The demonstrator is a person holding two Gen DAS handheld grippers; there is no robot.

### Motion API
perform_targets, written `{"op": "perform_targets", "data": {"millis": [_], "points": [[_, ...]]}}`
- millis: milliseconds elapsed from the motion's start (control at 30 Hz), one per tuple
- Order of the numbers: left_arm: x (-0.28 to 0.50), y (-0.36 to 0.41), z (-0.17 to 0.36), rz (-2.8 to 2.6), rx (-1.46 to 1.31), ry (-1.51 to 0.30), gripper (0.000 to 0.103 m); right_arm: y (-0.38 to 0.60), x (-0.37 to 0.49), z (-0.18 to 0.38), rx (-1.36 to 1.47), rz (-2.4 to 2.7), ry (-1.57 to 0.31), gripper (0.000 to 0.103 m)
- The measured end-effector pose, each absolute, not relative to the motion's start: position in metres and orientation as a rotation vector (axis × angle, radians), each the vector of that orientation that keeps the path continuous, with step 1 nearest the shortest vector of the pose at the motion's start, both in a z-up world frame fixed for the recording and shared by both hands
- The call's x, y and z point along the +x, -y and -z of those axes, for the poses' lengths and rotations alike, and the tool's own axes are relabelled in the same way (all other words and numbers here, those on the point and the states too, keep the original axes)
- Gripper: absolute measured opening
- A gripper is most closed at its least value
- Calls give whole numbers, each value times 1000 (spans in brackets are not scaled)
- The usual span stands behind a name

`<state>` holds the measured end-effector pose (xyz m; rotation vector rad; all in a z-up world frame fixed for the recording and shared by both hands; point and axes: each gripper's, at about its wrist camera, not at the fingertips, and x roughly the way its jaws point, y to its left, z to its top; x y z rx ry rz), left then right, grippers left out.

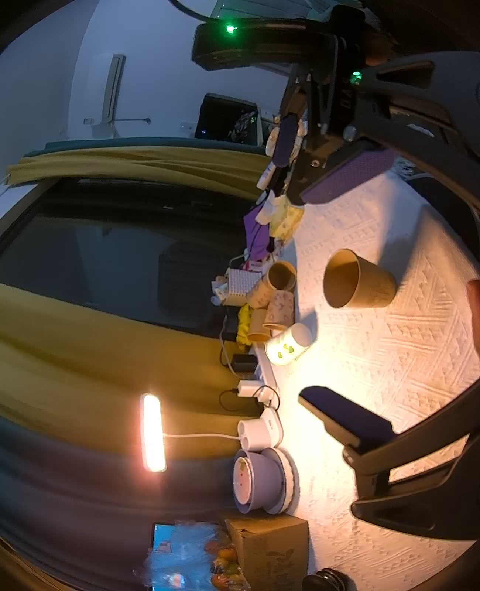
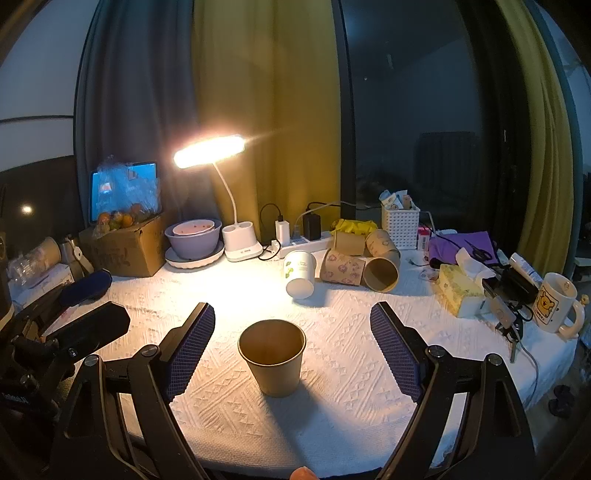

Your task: Flip cup upright

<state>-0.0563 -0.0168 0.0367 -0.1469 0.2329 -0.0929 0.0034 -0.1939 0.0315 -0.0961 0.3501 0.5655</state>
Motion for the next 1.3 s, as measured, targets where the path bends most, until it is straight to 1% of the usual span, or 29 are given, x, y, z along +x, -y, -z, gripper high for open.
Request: {"op": "perform_targets", "data": {"millis": [1300], "points": [[-54,19,-33,87,-152,-235,100,192,4,-31,-98,-566,-355,88]]}}
